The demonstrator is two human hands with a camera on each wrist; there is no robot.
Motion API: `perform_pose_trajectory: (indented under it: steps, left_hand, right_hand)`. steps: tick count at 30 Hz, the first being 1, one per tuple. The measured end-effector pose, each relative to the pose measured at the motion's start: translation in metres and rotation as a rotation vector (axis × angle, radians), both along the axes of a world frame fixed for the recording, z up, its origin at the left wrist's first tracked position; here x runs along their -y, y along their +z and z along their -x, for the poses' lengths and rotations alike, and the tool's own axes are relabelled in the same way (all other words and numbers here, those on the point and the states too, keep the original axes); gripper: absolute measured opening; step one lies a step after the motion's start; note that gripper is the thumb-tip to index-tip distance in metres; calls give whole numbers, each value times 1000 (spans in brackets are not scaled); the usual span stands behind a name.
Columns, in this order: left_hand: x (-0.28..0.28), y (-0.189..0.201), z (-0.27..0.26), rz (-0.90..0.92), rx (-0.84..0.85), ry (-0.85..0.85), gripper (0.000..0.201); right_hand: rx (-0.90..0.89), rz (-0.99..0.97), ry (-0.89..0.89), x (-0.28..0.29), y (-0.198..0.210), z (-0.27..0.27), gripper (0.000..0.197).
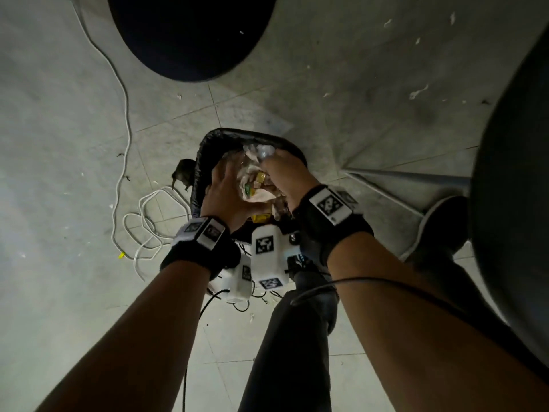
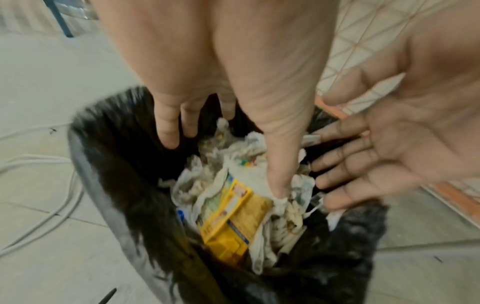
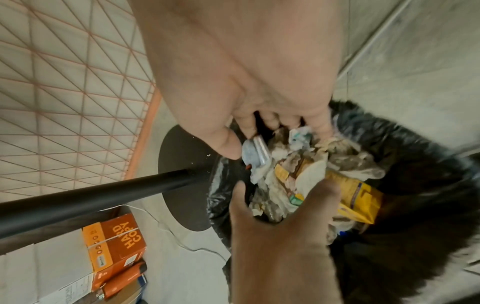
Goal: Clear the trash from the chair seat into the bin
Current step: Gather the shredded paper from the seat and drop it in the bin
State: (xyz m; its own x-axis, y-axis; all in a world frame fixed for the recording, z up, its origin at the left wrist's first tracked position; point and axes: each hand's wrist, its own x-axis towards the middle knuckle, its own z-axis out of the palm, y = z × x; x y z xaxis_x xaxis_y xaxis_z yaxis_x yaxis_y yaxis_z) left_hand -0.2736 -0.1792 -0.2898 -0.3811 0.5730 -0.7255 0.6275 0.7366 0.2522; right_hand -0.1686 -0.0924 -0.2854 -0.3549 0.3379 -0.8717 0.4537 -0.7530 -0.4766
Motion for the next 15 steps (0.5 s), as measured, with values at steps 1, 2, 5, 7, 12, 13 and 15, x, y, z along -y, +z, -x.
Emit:
perform_pose_trajectory:
  steps: [1, 2, 5, 7, 12, 13, 15]
  left_hand:
    - [6, 9, 0, -43, -11, 17, 106]
    - [10, 23, -1, -64, -31, 37, 96]
    - [17, 65, -8, -127, -52, 155, 70]
    - [22, 97, -17, -181, -31, 205, 54]
    - [16, 188, -51, -322, 69, 302, 31]
    - [12, 206, -59, -332, 95, 307, 28]
    - [-1, 245, -80, -335, 167, 279, 25]
  right_hand:
    - [-2, 3, -34, 1, 12, -4, 41]
    - [-13, 18, -81, 2, 22, -9, 43]
    - [-51, 190, -281, 4, 61, -28, 40]
    - [-112, 280, -402, 6, 83, -41, 41]
    - [-233, 327, -512, -7, 171, -71, 24]
    - [-261, 317, -483, -12, 191, -81, 23]
    - [-296, 283, -428, -20, 229, -109, 22]
